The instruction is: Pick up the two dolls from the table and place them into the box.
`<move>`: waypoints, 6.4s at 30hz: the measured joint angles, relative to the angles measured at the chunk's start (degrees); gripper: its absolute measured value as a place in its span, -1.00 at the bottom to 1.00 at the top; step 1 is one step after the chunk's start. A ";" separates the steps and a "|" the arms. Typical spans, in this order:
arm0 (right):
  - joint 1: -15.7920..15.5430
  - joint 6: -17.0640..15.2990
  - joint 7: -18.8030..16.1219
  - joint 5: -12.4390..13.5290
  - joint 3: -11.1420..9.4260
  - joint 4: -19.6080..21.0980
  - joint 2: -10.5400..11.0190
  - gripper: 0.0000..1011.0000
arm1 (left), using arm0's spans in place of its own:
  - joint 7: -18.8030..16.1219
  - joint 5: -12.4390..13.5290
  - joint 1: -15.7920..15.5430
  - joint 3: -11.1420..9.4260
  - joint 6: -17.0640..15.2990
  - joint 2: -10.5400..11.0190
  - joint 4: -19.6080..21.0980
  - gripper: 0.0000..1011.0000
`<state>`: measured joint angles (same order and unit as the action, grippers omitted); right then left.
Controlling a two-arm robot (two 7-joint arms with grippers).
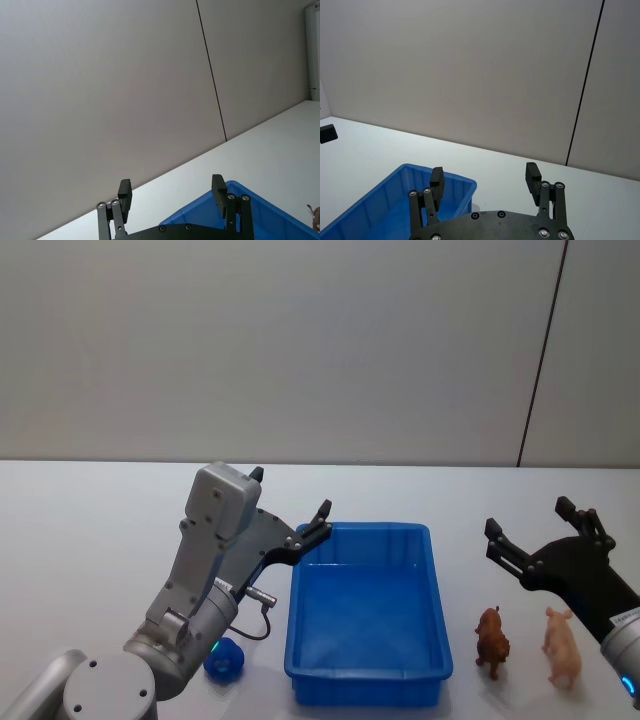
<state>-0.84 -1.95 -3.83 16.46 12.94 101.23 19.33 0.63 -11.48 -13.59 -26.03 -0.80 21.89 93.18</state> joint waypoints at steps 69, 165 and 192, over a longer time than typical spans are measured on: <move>1.03 -16.05 -4.50 -2.20 -2.87 -10.64 4.21 0.98 | 0.00 0.00 0.00 0.00 0.00 0.00 0.00 0.98; 11.78 -17.15 -18.19 -10.32 5.39 -12.85 -5.26 0.65 | 0.00 0.00 0.00 0.00 0.00 0.00 0.00 0.98; 4.74 -16.02 -11.45 -2.50 0.50 -6.55 1.44 0.98 | 0.00 0.00 0.00 0.00 0.00 0.00 0.00 0.98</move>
<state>3.90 -17.98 -15.28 13.96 13.44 94.68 20.77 0.63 -11.48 -13.59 -26.03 -0.79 21.89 93.18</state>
